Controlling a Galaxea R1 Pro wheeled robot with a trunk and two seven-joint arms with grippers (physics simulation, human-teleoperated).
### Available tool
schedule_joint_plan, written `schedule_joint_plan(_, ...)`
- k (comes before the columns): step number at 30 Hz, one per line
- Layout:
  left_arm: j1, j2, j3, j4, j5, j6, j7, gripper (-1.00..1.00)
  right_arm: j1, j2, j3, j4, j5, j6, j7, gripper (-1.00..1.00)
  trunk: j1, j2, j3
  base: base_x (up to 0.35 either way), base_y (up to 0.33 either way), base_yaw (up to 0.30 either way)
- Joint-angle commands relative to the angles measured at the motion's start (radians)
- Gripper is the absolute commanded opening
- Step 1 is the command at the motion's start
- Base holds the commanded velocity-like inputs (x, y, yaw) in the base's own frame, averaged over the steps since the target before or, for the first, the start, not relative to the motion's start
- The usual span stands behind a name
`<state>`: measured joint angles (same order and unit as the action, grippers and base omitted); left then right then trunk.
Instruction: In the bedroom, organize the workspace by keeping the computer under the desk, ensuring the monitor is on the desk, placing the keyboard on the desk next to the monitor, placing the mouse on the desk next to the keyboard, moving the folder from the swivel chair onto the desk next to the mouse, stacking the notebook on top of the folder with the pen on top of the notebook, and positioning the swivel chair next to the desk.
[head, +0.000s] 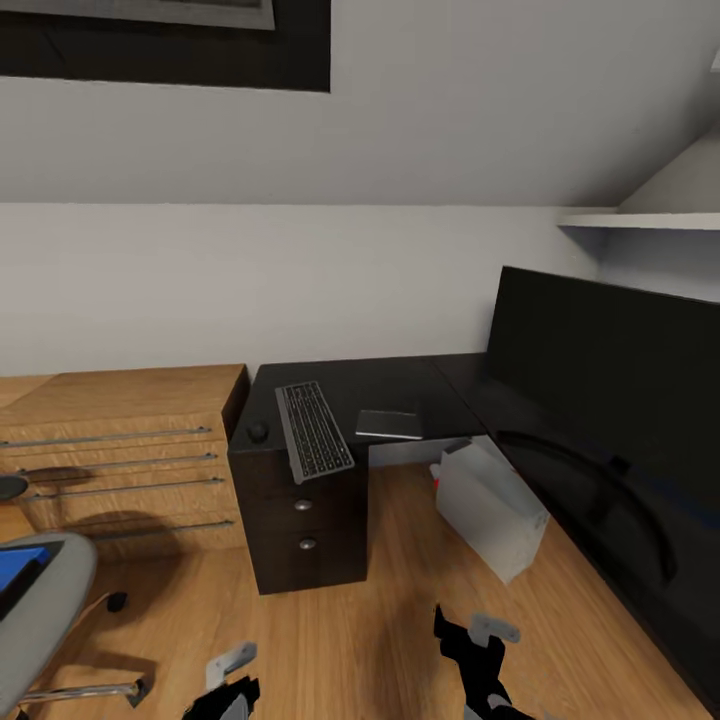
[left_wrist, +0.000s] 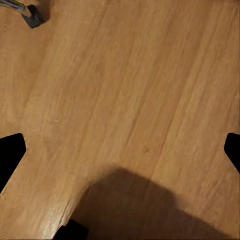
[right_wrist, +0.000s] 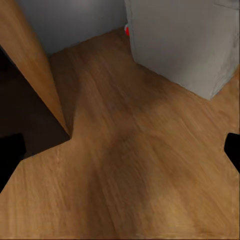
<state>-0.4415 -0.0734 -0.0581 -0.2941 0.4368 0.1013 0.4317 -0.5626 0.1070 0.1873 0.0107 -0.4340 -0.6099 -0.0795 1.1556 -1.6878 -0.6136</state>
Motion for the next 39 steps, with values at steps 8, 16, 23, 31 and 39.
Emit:
schedule_joint_plan(8, 0.0, -0.001, -0.041, 0.173, -0.02, -0.179, -0.062, 1.0, 0.075, -0.05, 0.011, 0.01, 0.009, -0.013, -0.012, 1.0, -0.031, 0.056, 0.024, 0.0, 0.0, 0.0)
schedule_joint_plan(16, 0.0, -0.01, -0.093, 0.235, -0.075, -0.279, -0.08, 1.0, 0.156, -0.089, 0.015, 0.011, 0.019, -0.034, -0.006, 1.0, -0.062, 0.112, 0.049, 0.0, 0.0, 0.0)
schedule_joint_plan(23, 0.0, -0.016, -0.097, 0.255, -0.082, -0.301, -0.08, 1.0, 0.164, -0.088, 0.023, 0.012, 0.053, -0.04, -0.006, 1.0, -0.088, 0.161, 0.071, 0.0, 0.0, 0.0)
schedule_joint_plan(31, 0.0, -0.017, -0.098, 0.26, -0.084, -0.307, -0.08, 1.0, 0.166, -0.067, 0.026, 0.012, 0.07, -0.041, -0.006, 1.0, -0.119, 0.217, 0.096, -0.011, 0.0, 0.0)
schedule_joint_plan(39, 0.0, -0.026, -0.1, 0.269, -0.085, -0.304, -0.08, 1.0, 0.173, -0.033, 0.026, 0.014, 0.07, -0.039, -0.007, 1.0, -0.15, 0.273, 0.121, -0.256, 0.0, 0.0)
